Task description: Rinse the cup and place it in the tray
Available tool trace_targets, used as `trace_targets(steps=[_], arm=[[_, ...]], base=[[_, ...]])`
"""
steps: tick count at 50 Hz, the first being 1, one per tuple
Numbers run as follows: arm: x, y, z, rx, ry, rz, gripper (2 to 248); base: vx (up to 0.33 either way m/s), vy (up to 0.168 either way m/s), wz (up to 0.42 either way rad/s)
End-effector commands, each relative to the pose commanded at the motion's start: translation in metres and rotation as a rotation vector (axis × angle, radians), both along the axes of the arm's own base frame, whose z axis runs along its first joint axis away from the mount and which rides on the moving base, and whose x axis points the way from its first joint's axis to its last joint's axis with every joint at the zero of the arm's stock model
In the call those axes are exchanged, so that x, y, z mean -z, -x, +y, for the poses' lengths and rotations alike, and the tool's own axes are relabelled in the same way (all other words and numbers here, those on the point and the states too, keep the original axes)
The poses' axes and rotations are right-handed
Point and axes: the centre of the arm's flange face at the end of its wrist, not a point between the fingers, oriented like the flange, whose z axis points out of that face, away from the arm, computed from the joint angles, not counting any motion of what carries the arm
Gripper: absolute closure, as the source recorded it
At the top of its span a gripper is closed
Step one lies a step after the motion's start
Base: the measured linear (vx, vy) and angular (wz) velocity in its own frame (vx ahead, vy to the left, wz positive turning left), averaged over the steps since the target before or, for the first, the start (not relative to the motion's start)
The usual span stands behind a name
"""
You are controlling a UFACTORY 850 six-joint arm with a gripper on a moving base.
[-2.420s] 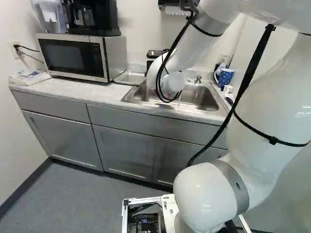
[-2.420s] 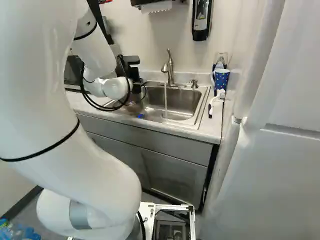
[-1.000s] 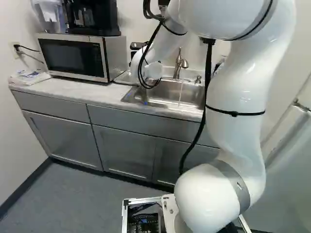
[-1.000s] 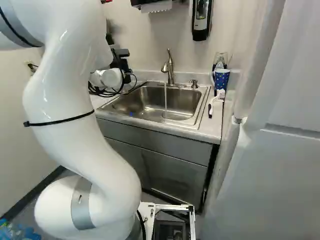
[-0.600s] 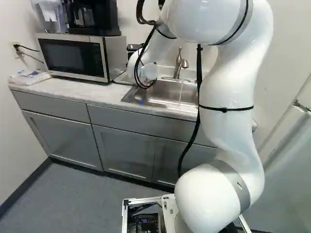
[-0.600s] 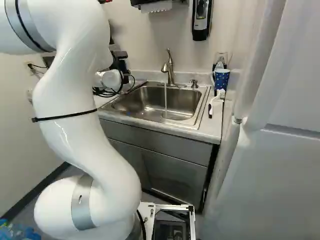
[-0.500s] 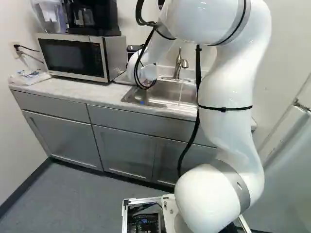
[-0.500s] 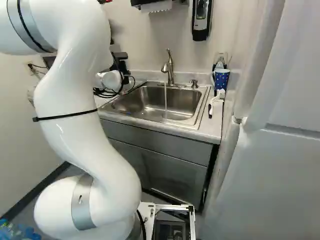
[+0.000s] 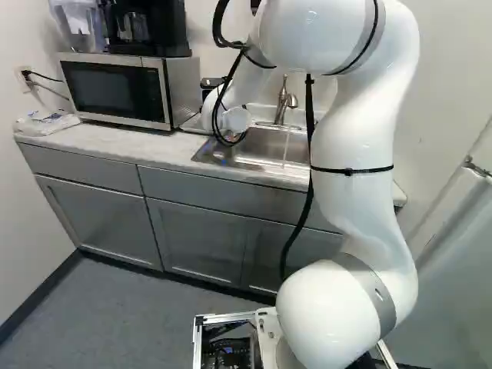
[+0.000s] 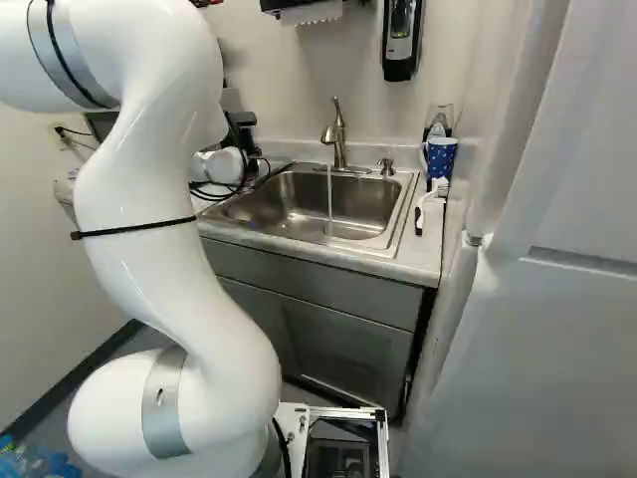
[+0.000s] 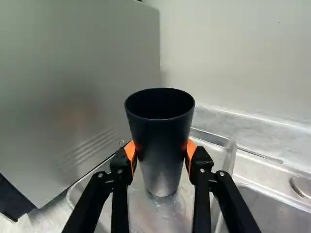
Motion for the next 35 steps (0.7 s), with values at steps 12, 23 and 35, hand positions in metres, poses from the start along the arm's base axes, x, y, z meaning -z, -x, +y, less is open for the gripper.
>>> trace_targets(steps=[12,23,35], arm=[[0.0000,0.0000,0.0000,0.000,0.000,0.000,130],[0.0012,0.0002,0.0000,0.000,0.004,0.012,130],[0.0028,0.0004,-0.0001,0.000,0.009,0.030,130]], base=[[0.000,0.000,0.000],[0.000,0.000,0.000],[0.000,0.000,0.000]])
